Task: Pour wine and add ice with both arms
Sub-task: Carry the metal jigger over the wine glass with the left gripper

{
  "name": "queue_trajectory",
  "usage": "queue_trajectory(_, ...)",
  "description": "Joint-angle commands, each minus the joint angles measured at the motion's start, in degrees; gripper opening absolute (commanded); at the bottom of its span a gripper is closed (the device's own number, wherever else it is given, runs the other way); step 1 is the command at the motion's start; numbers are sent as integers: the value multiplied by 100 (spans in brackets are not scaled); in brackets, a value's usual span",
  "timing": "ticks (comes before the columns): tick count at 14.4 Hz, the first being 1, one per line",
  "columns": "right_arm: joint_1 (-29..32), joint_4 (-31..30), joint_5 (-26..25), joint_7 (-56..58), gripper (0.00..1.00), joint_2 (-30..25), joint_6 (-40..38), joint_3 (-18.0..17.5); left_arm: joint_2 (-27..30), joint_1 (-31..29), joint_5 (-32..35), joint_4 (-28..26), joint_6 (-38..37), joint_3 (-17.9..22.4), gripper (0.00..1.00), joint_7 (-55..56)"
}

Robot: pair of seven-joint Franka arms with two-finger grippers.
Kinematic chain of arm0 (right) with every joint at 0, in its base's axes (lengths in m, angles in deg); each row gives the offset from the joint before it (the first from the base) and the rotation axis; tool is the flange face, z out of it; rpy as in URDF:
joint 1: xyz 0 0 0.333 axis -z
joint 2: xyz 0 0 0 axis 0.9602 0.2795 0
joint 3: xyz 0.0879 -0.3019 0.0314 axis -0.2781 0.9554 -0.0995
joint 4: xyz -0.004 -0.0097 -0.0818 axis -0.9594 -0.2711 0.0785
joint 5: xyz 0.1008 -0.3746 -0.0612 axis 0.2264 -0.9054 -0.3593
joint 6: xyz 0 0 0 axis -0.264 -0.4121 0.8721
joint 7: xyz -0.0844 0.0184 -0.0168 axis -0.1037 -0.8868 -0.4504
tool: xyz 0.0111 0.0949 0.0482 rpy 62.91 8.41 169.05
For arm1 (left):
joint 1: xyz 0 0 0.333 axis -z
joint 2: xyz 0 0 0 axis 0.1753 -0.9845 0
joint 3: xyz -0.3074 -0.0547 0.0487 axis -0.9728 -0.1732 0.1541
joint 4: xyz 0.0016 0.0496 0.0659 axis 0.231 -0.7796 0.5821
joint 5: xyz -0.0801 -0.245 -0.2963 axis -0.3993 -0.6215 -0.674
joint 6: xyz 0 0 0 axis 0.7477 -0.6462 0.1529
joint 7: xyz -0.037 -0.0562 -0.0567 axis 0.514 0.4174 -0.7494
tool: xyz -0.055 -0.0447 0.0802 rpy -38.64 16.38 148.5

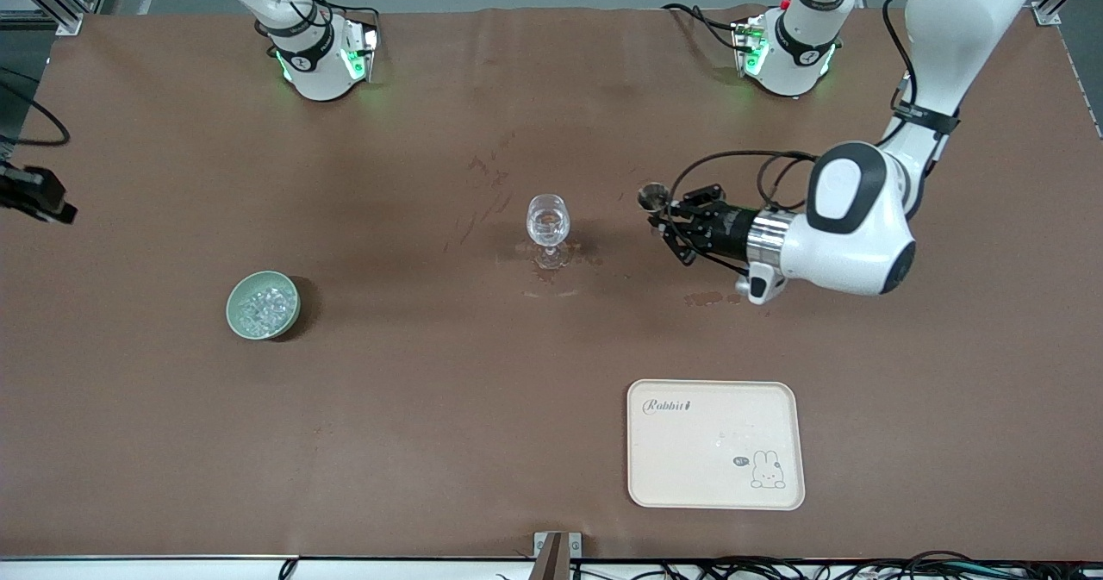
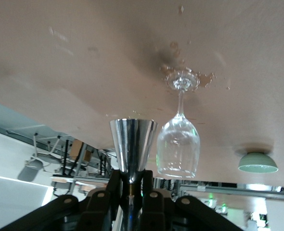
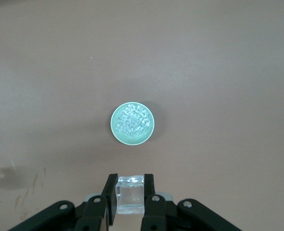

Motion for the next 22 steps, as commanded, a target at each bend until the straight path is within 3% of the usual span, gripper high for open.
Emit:
queue_trajectory(1,19,-126,19,85,1,-237,-215,-19,177,34,-32,-168,443,-320,0,698)
queue_trajectory(7,19,-214,11,94,1,-247,56,-19,150,860,556,-19,1051,-321,0,2438)
queue_trajectory(18,2,-408,2,138,1,-255,294,-28,-148,1441,1989,455,1051,-330,0,4742)
queue_trajectory(22,-16,-399,2,129,1,-255,303,-46,-298,1617,2200,579,1033,-295,0,5260)
